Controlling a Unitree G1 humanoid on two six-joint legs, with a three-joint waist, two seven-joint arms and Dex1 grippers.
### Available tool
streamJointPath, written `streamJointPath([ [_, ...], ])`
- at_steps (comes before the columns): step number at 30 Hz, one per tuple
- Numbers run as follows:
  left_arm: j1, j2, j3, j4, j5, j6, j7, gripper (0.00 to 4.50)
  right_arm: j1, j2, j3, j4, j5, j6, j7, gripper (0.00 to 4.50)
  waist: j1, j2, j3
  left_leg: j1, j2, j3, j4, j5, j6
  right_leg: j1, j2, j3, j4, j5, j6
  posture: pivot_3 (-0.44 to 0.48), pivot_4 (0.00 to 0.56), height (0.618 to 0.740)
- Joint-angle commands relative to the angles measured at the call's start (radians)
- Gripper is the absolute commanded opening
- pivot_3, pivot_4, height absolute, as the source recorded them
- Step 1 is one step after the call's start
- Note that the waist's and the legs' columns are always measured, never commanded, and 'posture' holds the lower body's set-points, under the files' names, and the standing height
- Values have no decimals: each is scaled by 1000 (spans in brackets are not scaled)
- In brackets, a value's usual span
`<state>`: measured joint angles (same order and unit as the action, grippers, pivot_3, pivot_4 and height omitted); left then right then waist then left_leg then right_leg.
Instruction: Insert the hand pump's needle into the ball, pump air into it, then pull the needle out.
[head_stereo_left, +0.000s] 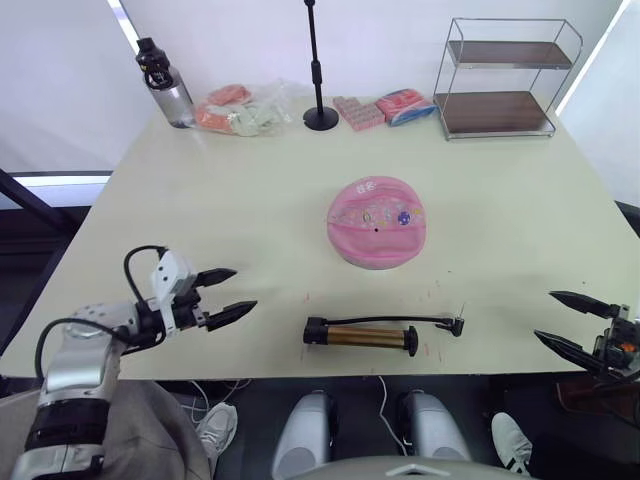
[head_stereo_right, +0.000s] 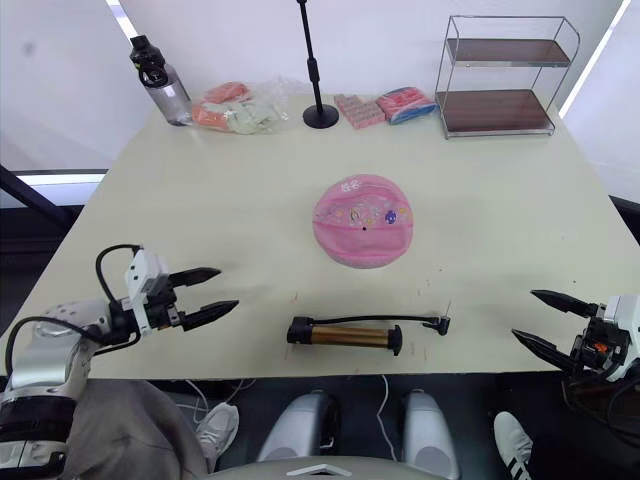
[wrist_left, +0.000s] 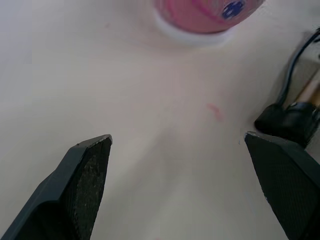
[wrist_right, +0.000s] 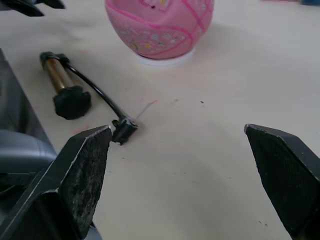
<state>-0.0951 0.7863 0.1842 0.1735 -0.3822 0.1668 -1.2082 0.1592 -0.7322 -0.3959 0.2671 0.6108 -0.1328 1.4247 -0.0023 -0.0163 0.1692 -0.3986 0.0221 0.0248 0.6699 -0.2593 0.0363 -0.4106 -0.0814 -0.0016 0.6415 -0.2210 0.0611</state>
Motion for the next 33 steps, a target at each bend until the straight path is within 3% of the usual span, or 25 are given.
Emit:
streamJointPath([
  [1, -63, 12, -83, -79, 19, 9, -50, 4500, 16, -8, -27, -72, 44, 16, 42, 4461, 0, 0, 0, 0, 0, 0, 0, 0, 0, 0, 0, 0, 0, 0, 0, 0, 150, 740],
  [9, -203, -11, -268, -127, 81, -5, -128, 4500, 2, -6, -41, -93, 62, -12, 107, 4461, 1, 0, 0, 0, -2, 0, 0, 0, 0, 0, 2, 0, 0, 2, 4, 0, 150, 740],
  [14, -292, -81, -387, -177, 98, 28, -151, 4500, 16, -20, -47, -89, 63, -25, 166, 4461, 6, 0, 0, 0, -2, 0, 1, 0, 0, 0, 2, 0, 0, 2, 4, 0, 150, 740],
  [28, -375, -289, -574, -161, 213, 25, -70, 4500, 59, 1, -67, -104, 68, -57, 179, 4461, 16, 0, 0, -1, -2, -1, 2, 0, 0, 1, 3, 1, 0, 2, 4, 0, 150, 740],
  [32, -395, -330, -600, -135, 238, 23, -51, 3435, 68, 7, -71, -98, 68, -69, 180, 4500, 14, 0, 0, 0, -2, -1, 2, 0, 0, 1, 3, 1, 0, 2, 4, 0, 150, 740],
  [33, -400, -336, -603, -128, 244, 21, -48, 2786, 69, 9, -72, -99, 68, -70, 179, 4500, 15, 0, 0, 0, -2, -1, 2, 0, 0, 1, 3, 1, 0, 2, 4, 0, 150, 740],
])
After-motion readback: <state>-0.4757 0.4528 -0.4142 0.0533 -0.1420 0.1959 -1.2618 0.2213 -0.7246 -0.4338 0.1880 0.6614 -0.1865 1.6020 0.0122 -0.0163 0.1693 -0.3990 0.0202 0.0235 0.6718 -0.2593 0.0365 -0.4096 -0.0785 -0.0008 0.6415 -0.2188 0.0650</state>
